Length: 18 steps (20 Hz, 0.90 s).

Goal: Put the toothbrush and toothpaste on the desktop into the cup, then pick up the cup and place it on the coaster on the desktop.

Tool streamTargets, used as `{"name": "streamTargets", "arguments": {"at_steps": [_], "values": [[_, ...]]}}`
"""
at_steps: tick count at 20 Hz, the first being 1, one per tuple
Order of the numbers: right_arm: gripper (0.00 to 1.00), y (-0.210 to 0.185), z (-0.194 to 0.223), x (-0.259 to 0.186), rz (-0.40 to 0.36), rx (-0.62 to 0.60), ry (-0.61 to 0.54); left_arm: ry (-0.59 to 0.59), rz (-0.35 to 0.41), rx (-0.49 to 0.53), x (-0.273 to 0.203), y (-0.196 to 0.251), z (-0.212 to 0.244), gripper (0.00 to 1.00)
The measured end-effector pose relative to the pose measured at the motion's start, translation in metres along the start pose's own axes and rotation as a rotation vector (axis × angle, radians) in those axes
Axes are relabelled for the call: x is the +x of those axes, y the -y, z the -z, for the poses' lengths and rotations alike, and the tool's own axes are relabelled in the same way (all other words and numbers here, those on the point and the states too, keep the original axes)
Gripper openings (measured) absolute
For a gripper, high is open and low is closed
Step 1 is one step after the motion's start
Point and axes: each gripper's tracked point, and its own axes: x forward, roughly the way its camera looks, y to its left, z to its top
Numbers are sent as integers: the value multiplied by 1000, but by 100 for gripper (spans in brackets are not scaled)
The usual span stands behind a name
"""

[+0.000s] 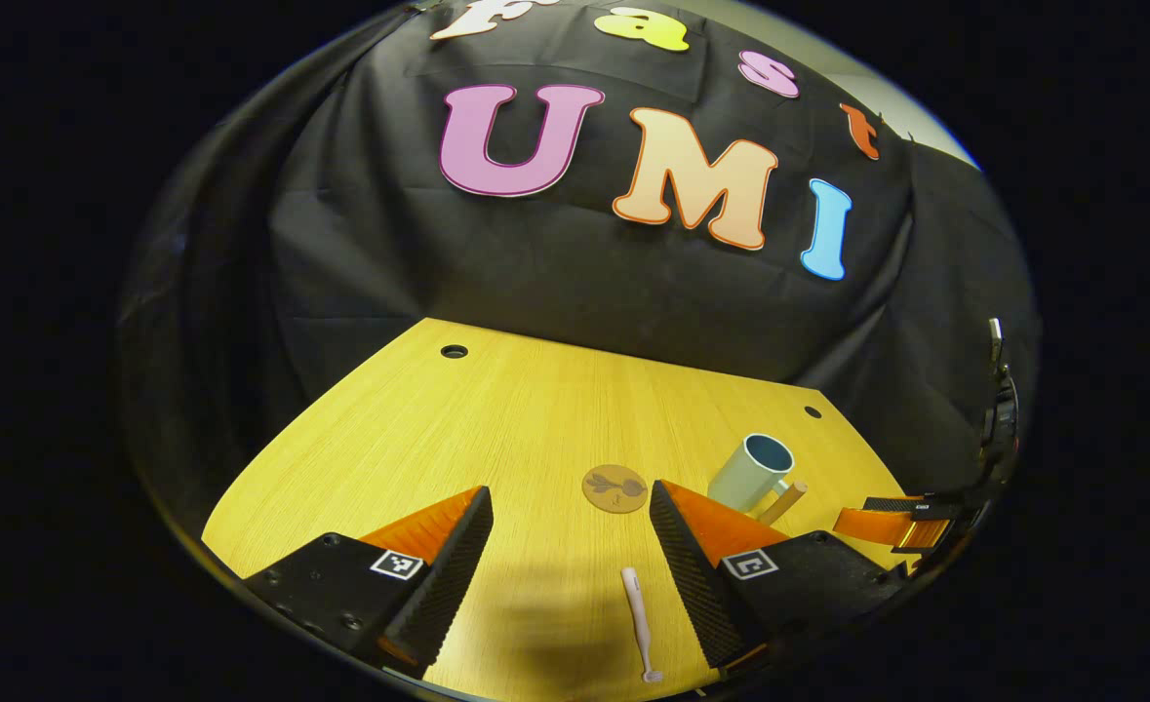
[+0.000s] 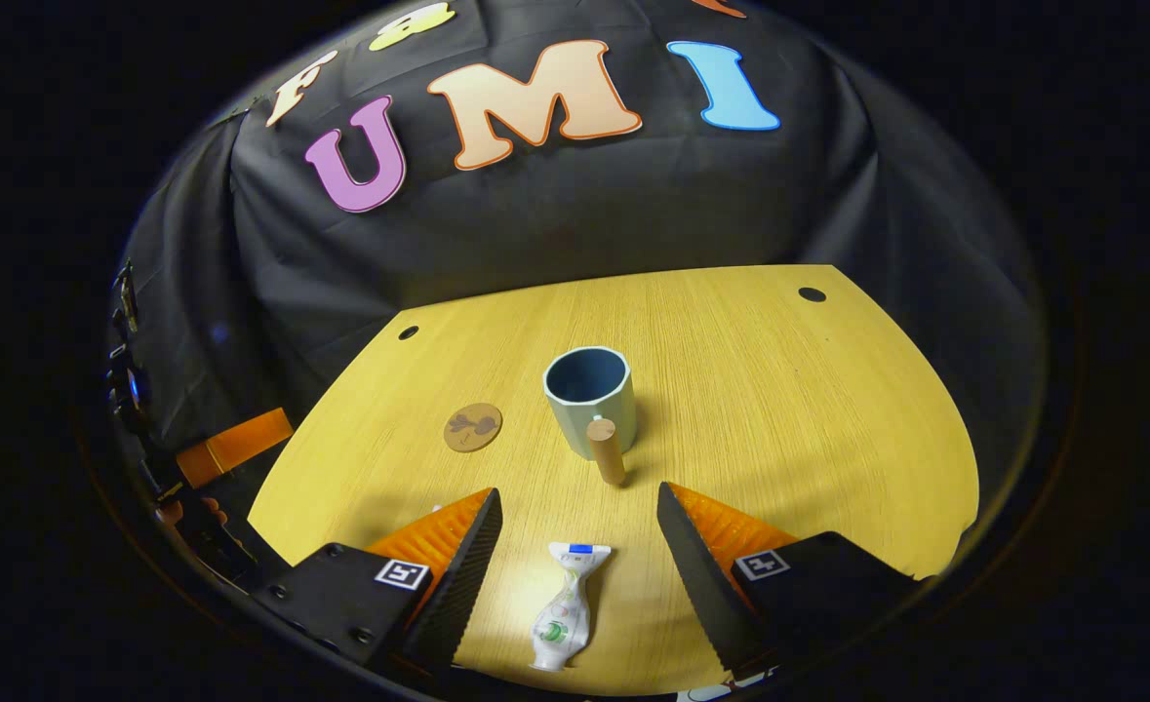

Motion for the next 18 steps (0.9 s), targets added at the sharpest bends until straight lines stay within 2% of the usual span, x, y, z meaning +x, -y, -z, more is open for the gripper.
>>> {"name": "streamTargets", "arguments": {"at_steps": [6, 11, 15, 18], "values": [[98, 3, 19, 9, 21, -23, -80, -36, -11, -9, 3, -5, 9, 95], [98, -9, 51, 24, 1, -54, -232, -105, -23, -6, 5, -13, 29, 94], [98, -9, 87, 35, 27, -71, -412, -157, -28, -9, 2, -21, 47, 95], [98, -7, 103, 41, 52, -68, -503, -188, -22, -30, 5, -22, 55, 95]]}}
